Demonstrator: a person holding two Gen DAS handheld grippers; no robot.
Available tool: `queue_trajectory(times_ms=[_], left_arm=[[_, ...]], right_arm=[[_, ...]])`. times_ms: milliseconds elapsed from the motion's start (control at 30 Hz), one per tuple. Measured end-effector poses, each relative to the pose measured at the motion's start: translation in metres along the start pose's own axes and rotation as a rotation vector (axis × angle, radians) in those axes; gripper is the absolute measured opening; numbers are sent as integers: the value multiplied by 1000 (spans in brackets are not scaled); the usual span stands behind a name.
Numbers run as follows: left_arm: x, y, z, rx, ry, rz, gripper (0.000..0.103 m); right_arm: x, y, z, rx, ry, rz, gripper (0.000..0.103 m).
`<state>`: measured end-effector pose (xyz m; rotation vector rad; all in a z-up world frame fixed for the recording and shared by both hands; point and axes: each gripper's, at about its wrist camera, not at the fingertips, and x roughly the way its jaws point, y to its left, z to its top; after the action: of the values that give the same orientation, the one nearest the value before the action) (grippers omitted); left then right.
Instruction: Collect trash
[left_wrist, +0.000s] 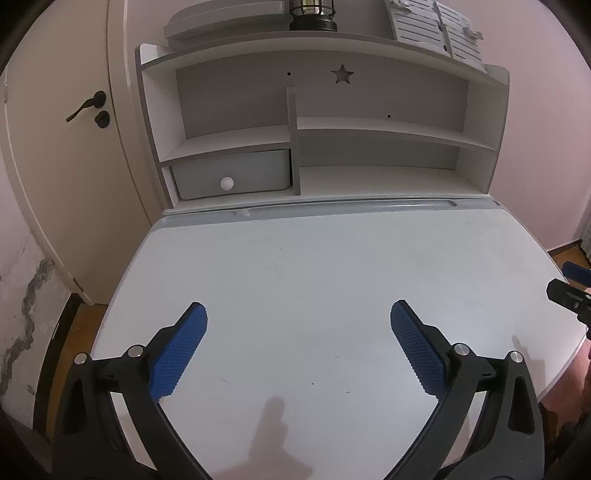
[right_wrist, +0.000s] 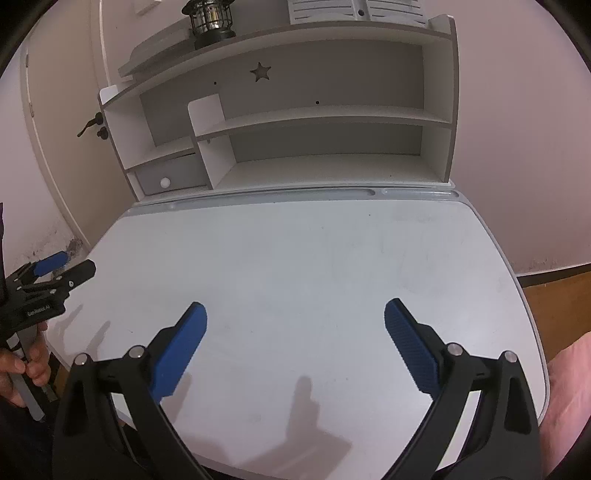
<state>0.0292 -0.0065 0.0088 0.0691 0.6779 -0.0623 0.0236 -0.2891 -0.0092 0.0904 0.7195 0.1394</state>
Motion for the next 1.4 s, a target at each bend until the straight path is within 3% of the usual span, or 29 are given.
queue_trajectory(times_ms=[1400], left_arm=[[-5, -7, -4, 4, -2, 5, 97]], right_arm=[[-5, 1, -1, -4, -2, 10, 94]])
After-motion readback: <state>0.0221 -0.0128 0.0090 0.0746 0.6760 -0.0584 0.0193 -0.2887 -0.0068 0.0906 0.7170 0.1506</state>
